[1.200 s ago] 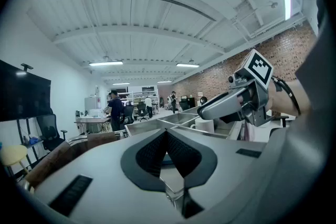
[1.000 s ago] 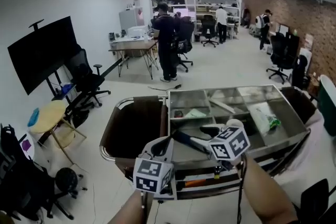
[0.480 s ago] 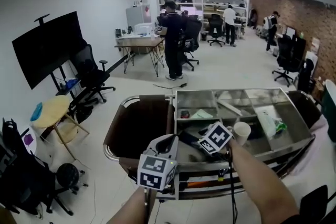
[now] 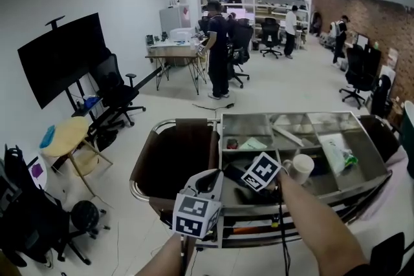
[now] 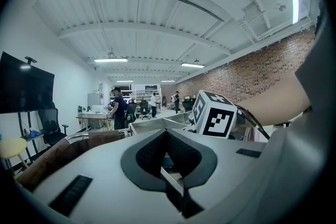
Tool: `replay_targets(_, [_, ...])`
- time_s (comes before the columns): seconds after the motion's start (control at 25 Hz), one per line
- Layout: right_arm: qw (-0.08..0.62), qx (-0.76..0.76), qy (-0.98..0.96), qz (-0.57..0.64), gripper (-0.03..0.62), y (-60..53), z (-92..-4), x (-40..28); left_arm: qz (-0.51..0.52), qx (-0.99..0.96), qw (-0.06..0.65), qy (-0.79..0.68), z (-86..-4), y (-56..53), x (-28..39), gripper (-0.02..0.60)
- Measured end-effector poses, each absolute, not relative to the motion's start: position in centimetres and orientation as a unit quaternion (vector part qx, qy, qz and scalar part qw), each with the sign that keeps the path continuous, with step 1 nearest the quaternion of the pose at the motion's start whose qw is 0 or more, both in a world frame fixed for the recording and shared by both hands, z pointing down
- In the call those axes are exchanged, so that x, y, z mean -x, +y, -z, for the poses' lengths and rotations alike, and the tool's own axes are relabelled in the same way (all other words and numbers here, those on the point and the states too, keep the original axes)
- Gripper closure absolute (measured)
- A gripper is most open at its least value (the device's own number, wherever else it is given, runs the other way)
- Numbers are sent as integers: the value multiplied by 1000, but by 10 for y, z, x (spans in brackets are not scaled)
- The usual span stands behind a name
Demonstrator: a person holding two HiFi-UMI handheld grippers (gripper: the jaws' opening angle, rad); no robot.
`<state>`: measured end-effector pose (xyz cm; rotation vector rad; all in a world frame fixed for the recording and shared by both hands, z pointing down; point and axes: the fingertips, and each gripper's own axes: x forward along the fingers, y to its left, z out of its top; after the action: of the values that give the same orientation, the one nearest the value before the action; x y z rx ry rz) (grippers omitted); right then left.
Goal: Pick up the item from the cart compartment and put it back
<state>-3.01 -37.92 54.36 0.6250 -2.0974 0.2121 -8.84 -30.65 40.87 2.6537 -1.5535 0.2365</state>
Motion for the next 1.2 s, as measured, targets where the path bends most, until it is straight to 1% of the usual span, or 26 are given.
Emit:
replay_targets(0.28, [492,-239,-831,-103,336,-380,-568,31,-76,-859,32,-505,-410,-315,92,581])
replay_targets(0.48, [486,-236,-834,-109,336,-381,-570,37,-73,-861,34,-502,-411,-316,96,581])
replay_targets(0.52, [485,-231,-836,-112,348,-379,-570,38,-70,-862,36,-501,-410,-316,95,581])
replay_targets(0.6, [484,-222,-839,-114,395,-376,-570,39,-64,-864,39,-498,-408,-315,94,581])
replay_targets(0.84, [478,-228,-841,-110,401,-377,-568,38,-68,-865,39,-496,-411,-314,94,581])
replay_targets(0.96, [465,-235,-847,-106,401,-377,-560,38,-69,-863,38,-498,-411,-313,97,581])
replay_targets(1.2, [405,-271,-867,-102,401,-384,-524,30,-67,-865,37,-497,-407,-311,94,581])
